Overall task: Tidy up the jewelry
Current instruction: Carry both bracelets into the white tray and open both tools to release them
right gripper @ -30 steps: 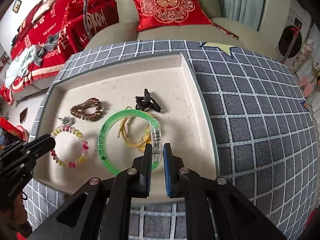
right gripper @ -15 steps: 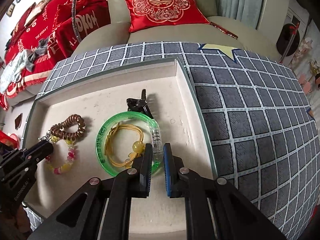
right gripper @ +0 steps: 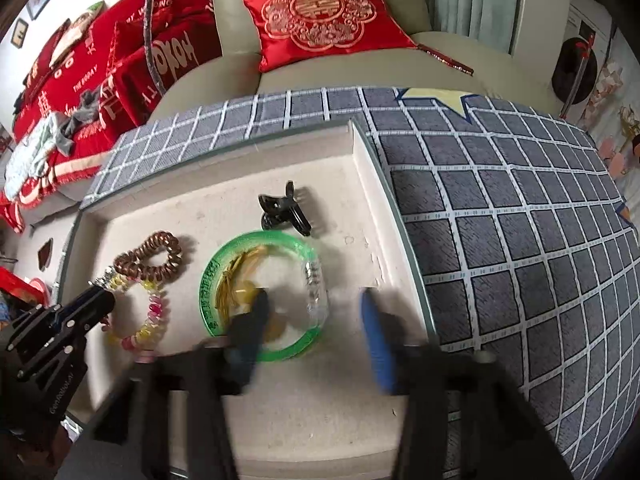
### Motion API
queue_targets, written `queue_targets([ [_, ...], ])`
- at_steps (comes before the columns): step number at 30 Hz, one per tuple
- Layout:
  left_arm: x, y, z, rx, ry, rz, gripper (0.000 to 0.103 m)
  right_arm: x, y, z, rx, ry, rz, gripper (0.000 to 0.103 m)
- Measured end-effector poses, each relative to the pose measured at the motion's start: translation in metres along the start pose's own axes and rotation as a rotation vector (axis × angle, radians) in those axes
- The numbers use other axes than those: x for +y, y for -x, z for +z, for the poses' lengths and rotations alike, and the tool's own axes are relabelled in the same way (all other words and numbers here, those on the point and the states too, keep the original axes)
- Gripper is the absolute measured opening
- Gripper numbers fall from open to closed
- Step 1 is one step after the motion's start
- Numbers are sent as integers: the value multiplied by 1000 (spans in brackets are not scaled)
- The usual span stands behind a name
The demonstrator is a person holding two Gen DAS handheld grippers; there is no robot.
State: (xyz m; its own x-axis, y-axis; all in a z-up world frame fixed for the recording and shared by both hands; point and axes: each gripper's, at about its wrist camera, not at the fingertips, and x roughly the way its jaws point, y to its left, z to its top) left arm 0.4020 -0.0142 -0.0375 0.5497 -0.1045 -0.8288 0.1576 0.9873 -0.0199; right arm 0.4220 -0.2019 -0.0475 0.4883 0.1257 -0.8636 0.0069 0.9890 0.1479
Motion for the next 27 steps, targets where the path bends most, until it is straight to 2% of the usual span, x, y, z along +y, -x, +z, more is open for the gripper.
queue_targets([
  [14,-3,14,-1,-41,-14,31,24,13,32,-6,-64,12,66,58],
  [27,7,35,5,-99,38,22,25,15,62,-19,-99,-2,93,58],
])
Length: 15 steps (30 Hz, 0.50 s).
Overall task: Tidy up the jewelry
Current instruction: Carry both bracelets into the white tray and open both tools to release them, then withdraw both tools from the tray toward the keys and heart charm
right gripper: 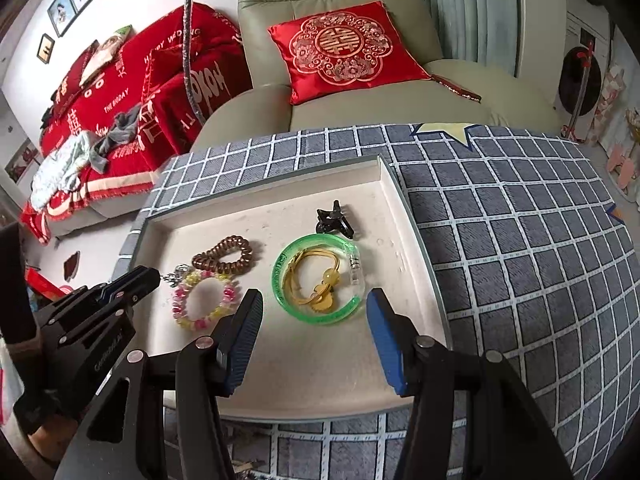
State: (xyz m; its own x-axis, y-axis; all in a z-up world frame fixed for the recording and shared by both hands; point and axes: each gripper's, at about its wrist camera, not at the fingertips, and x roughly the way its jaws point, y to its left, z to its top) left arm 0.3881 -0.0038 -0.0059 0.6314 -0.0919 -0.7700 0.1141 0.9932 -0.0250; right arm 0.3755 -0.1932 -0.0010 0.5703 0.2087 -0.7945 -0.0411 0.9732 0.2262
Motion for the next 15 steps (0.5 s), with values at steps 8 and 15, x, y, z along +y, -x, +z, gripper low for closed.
queue_targets([
  [8,0,26,-2,-79,-15,40,103,-1,27,-11,-37,-13,15,66],
  [15,1,55,-16,-114,-29,8,103,-2,55,-27,-89,-27,46,92],
])
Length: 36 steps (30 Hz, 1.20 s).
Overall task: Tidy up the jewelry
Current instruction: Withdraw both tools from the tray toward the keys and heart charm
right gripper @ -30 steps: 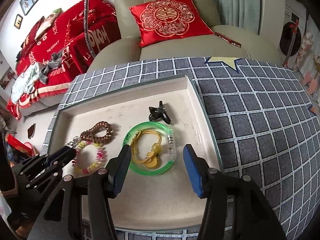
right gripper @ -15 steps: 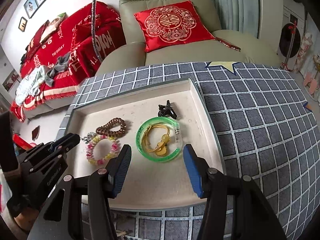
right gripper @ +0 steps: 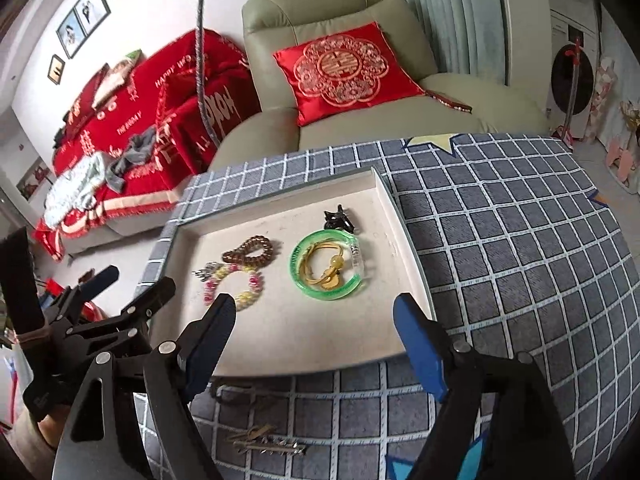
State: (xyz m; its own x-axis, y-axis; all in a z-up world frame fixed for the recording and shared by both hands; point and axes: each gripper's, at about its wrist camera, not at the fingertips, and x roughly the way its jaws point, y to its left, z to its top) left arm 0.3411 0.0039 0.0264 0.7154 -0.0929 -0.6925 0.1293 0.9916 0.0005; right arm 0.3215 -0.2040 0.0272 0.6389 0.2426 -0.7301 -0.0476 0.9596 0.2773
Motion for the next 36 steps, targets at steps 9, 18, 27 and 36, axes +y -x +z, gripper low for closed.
queue_targets([
  [9,6,45,-40,5,-7,-67,103,12,31,-23,-6,39,20,103],
  [18,2,71,-106,66,-29,-105,103,11,11,-69,132,120,52,103],
  [27,-16,73,-143,133,-95,-177,103,15,-11,-101,222,302,57,84],
  [36,-36,71,-153,168,-140,-235,103,42,-30,-119,283,531,105,69],
])
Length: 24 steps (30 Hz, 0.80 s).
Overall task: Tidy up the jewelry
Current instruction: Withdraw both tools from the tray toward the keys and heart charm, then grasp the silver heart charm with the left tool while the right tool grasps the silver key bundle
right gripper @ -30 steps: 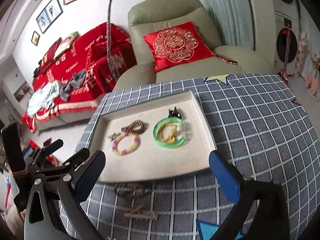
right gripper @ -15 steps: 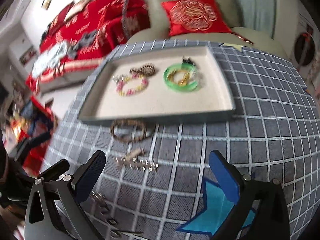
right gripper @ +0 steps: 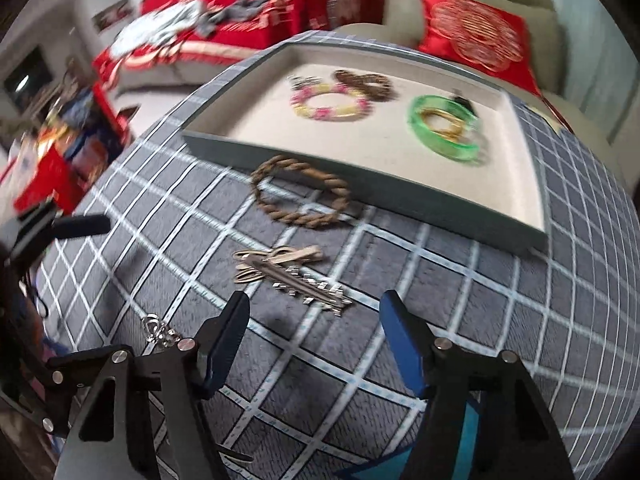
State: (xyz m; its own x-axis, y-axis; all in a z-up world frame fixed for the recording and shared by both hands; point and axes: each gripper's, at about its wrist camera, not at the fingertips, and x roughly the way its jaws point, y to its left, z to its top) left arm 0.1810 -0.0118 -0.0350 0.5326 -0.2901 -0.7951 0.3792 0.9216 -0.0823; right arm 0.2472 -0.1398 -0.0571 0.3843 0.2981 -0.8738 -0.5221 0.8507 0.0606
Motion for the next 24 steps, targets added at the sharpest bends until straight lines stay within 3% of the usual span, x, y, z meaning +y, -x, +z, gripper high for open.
queue_targets([
  [6,-5,-10,1,31,-9,-23,101,13,-8,8,16,82,11,59],
  [8,-7,-12,1,35,-17,-29,101,13,-11,10,27,91,13,50],
  [10,-11,-13,0,42,-31,-36,88,14,-12,10,32,98,11,45],
  [13,-14,-17,1,52,-39,-41,82,15,-10,7,38,96,14,39],
  [14,-15,-17,0,52,-44,-41,78,15,-9,8,38,96,13,29],
  [17,-19,-16,1,52,-55,-52,72,16,-7,6,39,80,15,23],
  [20,-22,-16,0,53,-73,-49,57,14,-5,3,36,57,23,16],
  [24,-27,-15,0,57,-92,-54,23,11,-2,1,30,16,32,14],
])
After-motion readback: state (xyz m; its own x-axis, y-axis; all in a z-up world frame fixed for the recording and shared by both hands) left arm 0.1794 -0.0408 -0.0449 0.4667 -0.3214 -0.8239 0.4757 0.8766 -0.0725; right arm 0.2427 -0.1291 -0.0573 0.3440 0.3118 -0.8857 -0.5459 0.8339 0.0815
